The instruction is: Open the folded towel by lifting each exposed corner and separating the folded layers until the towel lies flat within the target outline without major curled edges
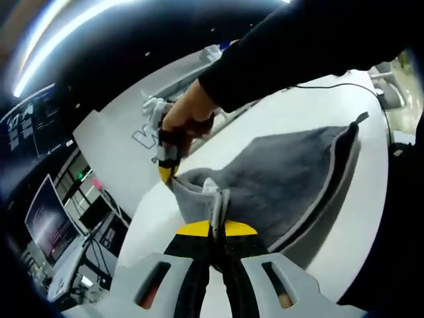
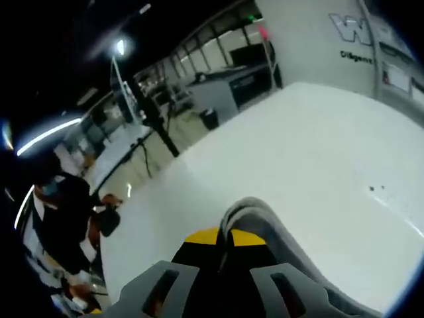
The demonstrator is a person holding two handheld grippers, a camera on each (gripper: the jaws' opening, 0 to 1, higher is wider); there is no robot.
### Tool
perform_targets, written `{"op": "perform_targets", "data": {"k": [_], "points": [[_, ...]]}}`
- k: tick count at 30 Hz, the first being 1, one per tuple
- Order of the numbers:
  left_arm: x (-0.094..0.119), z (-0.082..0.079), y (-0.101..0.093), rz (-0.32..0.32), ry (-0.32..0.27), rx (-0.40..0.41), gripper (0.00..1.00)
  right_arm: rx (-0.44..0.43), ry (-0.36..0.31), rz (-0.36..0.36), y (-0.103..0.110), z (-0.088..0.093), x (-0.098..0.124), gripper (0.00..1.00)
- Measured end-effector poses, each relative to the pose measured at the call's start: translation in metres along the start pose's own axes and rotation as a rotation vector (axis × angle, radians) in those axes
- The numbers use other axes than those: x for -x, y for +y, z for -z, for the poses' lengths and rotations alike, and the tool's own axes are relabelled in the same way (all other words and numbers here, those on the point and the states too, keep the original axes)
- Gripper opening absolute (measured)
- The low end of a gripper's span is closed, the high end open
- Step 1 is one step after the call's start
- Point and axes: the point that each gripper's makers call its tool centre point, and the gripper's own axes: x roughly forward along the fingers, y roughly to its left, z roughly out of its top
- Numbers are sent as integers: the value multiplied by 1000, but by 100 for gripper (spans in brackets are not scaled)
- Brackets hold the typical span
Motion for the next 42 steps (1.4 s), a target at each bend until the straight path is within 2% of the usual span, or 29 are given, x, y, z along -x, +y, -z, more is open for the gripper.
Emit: {"op": "perform_targets", "data": {"k": [24,42], "points": [[2,21,2,13,30,48,2,0,71,-27,15,22,-44,0],[1,44,18,5,60,125,2,17,100,-39,30,20,-75,0]]}}
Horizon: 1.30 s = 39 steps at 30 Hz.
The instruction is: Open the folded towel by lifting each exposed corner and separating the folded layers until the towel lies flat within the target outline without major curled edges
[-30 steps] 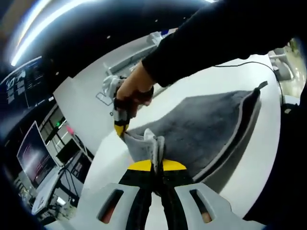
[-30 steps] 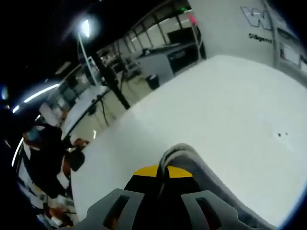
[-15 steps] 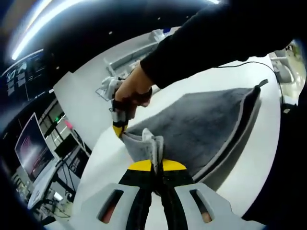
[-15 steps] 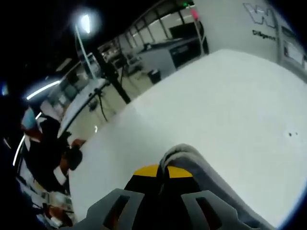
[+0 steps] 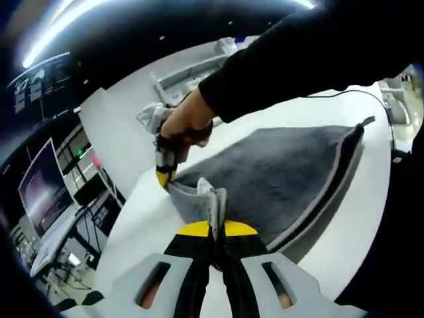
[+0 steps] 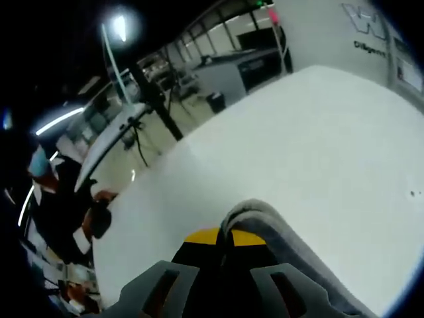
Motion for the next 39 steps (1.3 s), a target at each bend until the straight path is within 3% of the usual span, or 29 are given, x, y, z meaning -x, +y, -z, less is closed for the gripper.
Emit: {"op": "perform_targets", "data": {"k": [17,32,39], "points": [[3,15,22,-32,16,55,2,9,11,-6,7,-15,-29,0],[5,21,25,-46,17,71,2,13,23,-3,6,-25,-39,0],[7,32,27,-52,36,73,2,28,16,3,14,-27,-45,0]]}}
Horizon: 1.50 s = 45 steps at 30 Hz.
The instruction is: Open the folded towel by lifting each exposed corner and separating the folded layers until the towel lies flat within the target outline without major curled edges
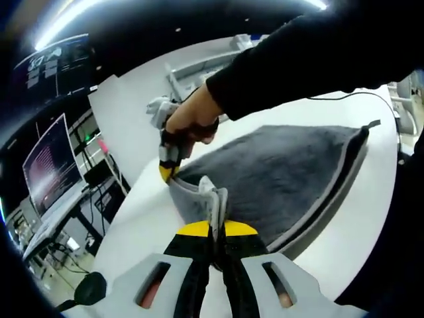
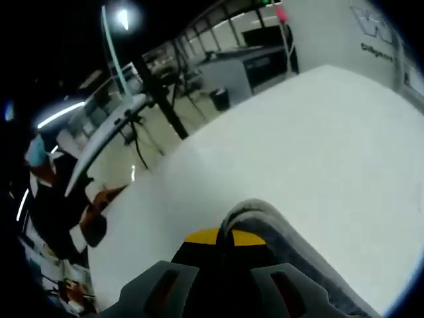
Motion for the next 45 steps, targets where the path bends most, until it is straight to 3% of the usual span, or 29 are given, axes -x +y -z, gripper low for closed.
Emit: {"op": "perform_targets", "data": {"k": [5,7,14,25,27,29,34,38,41,43,45], "points": [[2,1,2,-4,-8,5,3,5,-2,8,2,0,-1,0],[3,-5,6,-21,-56,-9,4,22,-6,11,3,0,0,0],[5,2,14,-58,-51,-6,5,42,-32,6,7,-5,4,1],[11,3,28,-116,-71,-11,15,58,-37,7,10,-5,0,3],[13,1,37,-161,-81,-22,22,75,-47,-1,13,-7,-1,6],[15,0,44,-197,-85,-49,30,92,-61,-6,15,-8,-3,11],[20,-1,61,-254,-81,-43,38,129,-70,-32,24,-9,-9,30],[20,0,63,-256,-77,-30,42,145,-88,-41,28,-13,-10,46],[15,5,57,-221,-55,-17,56,112,-86,-122,45,-11,-12,66],[12,8,55,-212,-50,-12,59,102,-60,-191,58,-4,-13,81],[12,9,52,-203,-53,-5,60,118,-64,-193,61,-3,-12,86]]}}
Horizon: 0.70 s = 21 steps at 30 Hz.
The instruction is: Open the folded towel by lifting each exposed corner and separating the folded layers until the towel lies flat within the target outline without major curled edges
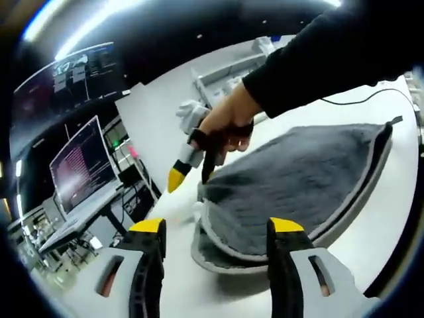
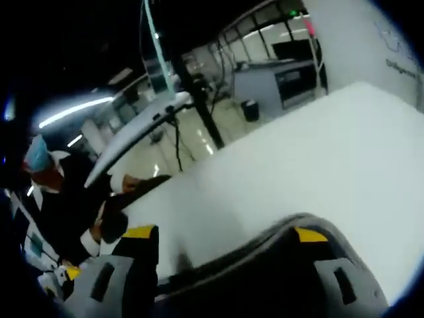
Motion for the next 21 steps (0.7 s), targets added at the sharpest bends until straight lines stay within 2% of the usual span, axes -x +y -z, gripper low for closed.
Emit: {"op": "perform_targets", "data": {"k": [4,6,9,10,11,12,17,21], "points": [[1,-4,0,4,-19,23,69,-4,-17,-20,3,-7,7,90],[0,-7,0,8,-27,32,73,12,-15,-41,9,-7,9,98],[-3,-2,-3,26,8,13,84,66,13,-63,17,-3,13,100],[-3,-1,-4,33,13,15,92,74,21,-81,21,-1,15,100],[-4,0,-6,41,16,19,96,63,36,-120,28,2,17,100],[-3,-1,-8,51,14,30,96,44,42,-146,33,2,19,100],[0,-9,-13,84,-1,70,95,75,25,-135,36,-2,26,100],[1,-12,-15,103,4,74,96,115,14,-118,40,-7,40,100]]}}
